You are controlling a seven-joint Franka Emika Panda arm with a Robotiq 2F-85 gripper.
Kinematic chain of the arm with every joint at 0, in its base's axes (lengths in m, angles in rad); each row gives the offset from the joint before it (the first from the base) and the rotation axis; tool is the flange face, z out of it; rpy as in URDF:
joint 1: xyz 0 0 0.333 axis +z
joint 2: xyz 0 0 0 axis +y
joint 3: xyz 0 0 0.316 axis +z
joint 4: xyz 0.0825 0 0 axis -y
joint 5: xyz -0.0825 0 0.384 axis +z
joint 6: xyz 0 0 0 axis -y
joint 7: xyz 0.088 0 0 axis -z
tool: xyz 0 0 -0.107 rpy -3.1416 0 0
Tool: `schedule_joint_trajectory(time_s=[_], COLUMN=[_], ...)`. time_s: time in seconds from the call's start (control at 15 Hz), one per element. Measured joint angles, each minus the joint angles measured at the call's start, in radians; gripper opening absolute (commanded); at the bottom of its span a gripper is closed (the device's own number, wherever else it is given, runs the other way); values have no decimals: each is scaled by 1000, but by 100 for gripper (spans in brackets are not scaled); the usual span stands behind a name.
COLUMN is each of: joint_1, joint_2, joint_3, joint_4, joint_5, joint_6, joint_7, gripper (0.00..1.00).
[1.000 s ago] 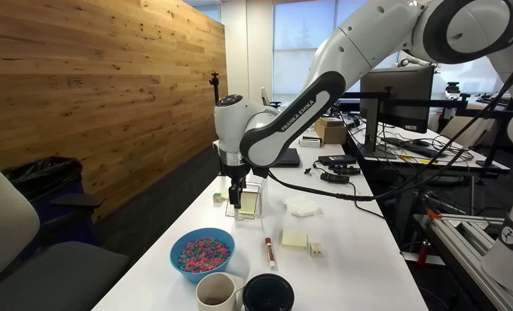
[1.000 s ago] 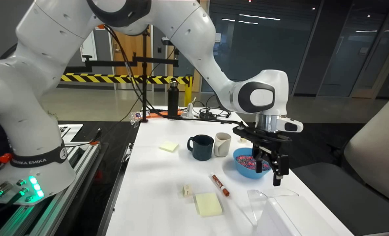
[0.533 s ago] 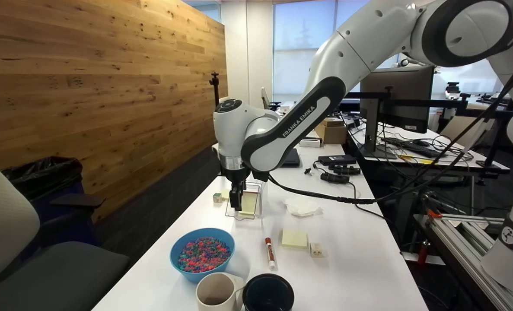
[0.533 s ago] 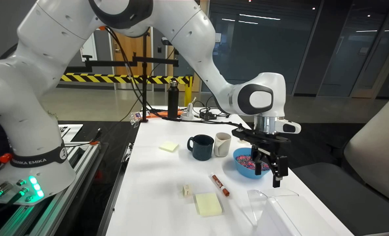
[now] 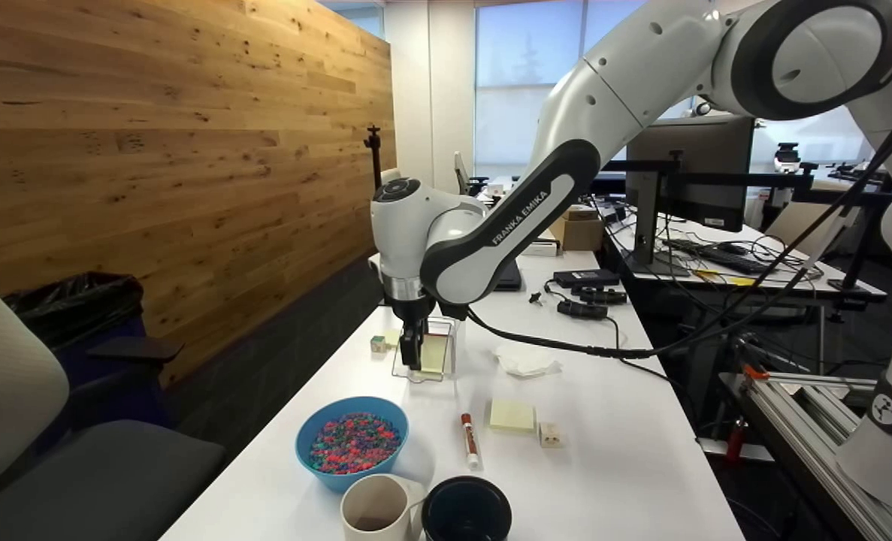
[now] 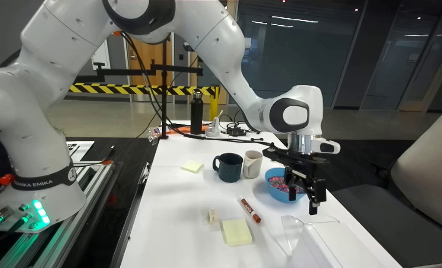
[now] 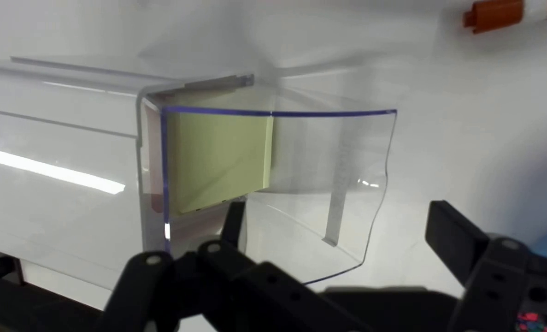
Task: Close the drawer of the white object
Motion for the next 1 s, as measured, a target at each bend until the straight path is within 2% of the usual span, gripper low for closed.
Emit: schedule_joint_trajectory(time_s=[1.0], joint_1=[23], joint_2=[44], joint_3=[-29], joint_4=[0], joint_5=[-22], joint_6=[32], joint_7=[20], gripper=[100])
